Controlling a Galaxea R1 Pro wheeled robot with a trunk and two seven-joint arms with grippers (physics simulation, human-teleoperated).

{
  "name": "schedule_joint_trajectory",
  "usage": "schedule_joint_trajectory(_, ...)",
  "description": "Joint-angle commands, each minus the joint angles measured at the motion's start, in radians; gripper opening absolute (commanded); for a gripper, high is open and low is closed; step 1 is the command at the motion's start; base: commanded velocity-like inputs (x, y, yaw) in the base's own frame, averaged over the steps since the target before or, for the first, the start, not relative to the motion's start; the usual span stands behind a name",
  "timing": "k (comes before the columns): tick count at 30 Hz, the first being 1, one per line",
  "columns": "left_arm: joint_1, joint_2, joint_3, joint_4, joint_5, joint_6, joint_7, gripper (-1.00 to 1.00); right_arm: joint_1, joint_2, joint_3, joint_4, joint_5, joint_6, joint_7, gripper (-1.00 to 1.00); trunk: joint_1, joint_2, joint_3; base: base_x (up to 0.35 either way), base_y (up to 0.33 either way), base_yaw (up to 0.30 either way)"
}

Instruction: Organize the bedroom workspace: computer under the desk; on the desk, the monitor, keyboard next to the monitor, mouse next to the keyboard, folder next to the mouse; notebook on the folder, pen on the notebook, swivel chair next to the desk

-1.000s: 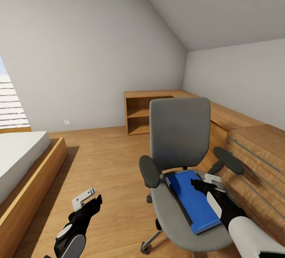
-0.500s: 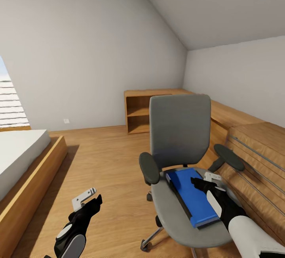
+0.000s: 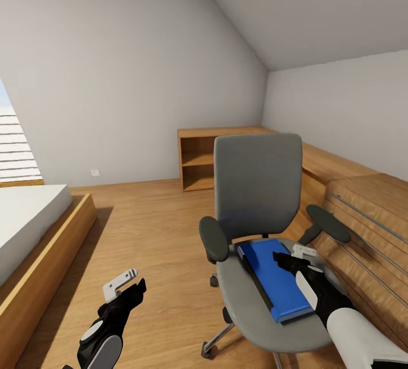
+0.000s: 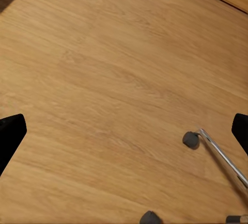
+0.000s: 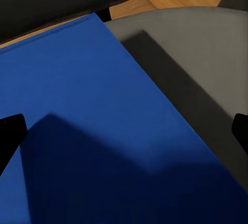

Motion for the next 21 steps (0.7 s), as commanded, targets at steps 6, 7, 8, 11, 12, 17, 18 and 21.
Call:
schedule_joint_trajectory(6,-0.001,0.001,-0.002,0.000,0.004,0.004,0.006,1.00,0.001,0.000,0.002,0.033,-0.011,0.005,-0.004,1.00,0.000,0.000,-0.001,0.000,0.000,0.000)
schedule_joint_trajectory(7,-0.001,0.001,-0.002,0.000,0.005,0.004,0.006,1.00,0.001,0.000,0.002,0.033,-0.011,0.004,-0.004,1.00,0.000,0.000,-0.001,0.000,0.000,0.000)
schedule_joint_trajectory(8,-0.001,0.001,-0.002,0.000,0.005,0.004,0.006,1.00,0.001,0.000,0.002,0.033,-0.011,0.004,-0.003,1.00,0.000,0.000,-0.001,0.000,0.000,0.000)
schedule_joint_trajectory(11,-0.001,0.001,-0.002,0.000,0.005,0.004,0.006,1.00,0.001,0.000,0.002,0.033,-0.011,0.003,-0.003,1.00,0.000,0.000,-0.001,0.000,0.000,0.000)
schedule_joint_trajectory(12,-0.001,0.001,-0.002,0.001,0.005,0.004,0.006,1.00,0.001,0.000,0.002,0.033,-0.011,0.003,-0.003,1.00,0.000,0.000,-0.001,0.000,0.000,0.000)
schedule_joint_trajectory(17,-0.001,0.001,-0.002,0.001,0.005,0.004,0.006,1.00,0.001,0.000,0.002,0.033,-0.011,0.004,-0.003,1.00,0.000,0.000,-0.001,0.000,0.000,0.000)
schedule_joint_trajectory(18,-0.001,0.001,-0.002,0.001,0.005,0.004,0.006,1.00,0.001,0.000,0.002,0.033,-0.011,0.004,-0.003,1.00,0.000,0.000,-0.001,0.000,0.000,0.000)
schedule_joint_trajectory(21,-0.001,0.001,-0.002,0.001,0.005,0.004,0.006,1.00,0.001,0.001,0.002,0.033,-0.011,0.005,-0.003,1.00,0.000,0.000,-0.001,0.000,0.000,0.000)
